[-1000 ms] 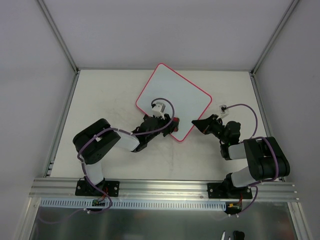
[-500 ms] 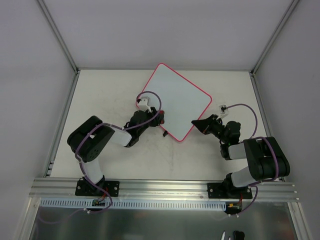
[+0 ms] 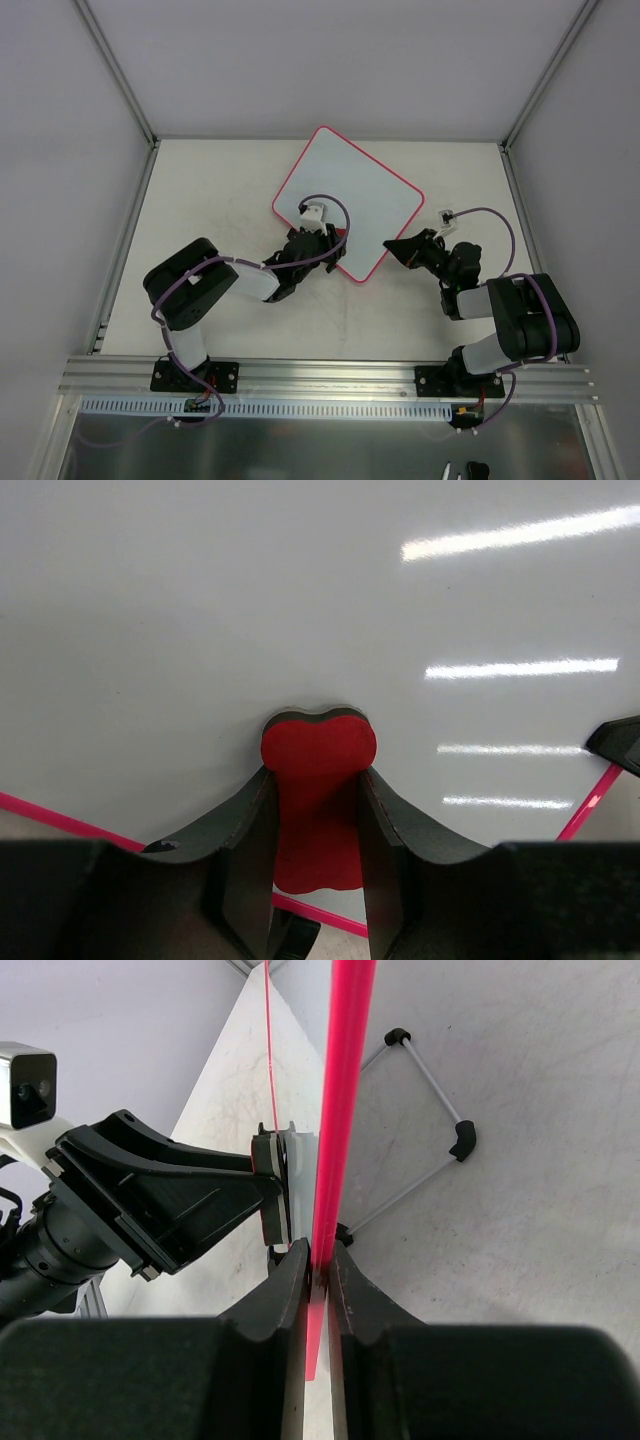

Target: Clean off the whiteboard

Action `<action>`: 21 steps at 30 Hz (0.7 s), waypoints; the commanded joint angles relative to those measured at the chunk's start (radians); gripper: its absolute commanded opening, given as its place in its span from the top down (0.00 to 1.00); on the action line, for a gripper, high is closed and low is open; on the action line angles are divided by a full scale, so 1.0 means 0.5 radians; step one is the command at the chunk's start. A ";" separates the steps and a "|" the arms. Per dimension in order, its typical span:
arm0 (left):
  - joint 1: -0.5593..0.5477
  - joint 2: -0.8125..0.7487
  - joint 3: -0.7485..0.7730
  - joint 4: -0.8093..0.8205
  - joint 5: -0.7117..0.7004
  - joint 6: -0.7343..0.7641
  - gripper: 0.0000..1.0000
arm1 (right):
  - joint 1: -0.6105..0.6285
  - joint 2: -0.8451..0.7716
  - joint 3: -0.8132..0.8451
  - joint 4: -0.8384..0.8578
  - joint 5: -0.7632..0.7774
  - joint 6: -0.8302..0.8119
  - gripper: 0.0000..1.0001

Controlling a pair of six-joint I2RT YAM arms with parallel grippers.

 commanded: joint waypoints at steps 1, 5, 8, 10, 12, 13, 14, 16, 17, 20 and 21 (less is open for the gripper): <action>-0.052 0.158 0.034 -0.351 0.118 0.033 0.83 | 0.047 -0.026 0.067 0.509 -0.120 -0.087 1.00; -0.065 0.164 0.052 -0.360 0.087 0.055 0.83 | 0.047 -0.026 0.070 0.509 -0.123 -0.087 1.00; -0.058 0.164 0.062 -0.379 0.044 0.076 0.83 | 0.047 -0.026 0.067 0.509 -0.120 -0.087 1.00; -0.037 0.164 0.083 -0.397 0.066 0.085 0.83 | 0.047 -0.026 0.067 0.509 -0.123 -0.087 1.00; -0.010 0.161 0.108 -0.440 0.063 0.088 0.83 | 0.050 -0.026 0.070 0.509 -0.123 -0.090 1.00; 0.000 0.152 0.114 -0.449 0.060 0.094 0.83 | 0.050 -0.029 0.070 0.509 -0.123 -0.087 1.00; 0.009 0.149 0.129 -0.461 0.060 0.104 0.83 | 0.053 -0.029 0.067 0.509 -0.123 -0.087 1.00; 0.055 0.125 0.147 -0.477 0.075 0.110 0.83 | 0.050 -0.026 0.067 0.509 -0.123 -0.087 1.00; 0.067 0.118 0.163 -0.486 0.078 0.122 0.83 | 0.050 -0.026 0.067 0.509 -0.123 -0.087 1.00; 0.092 0.100 0.252 -0.547 0.069 0.183 0.83 | 0.053 -0.026 0.070 0.509 -0.123 -0.087 1.00; 0.095 0.100 0.306 -0.569 0.066 0.199 0.82 | 0.053 -0.026 0.070 0.509 -0.123 -0.087 1.00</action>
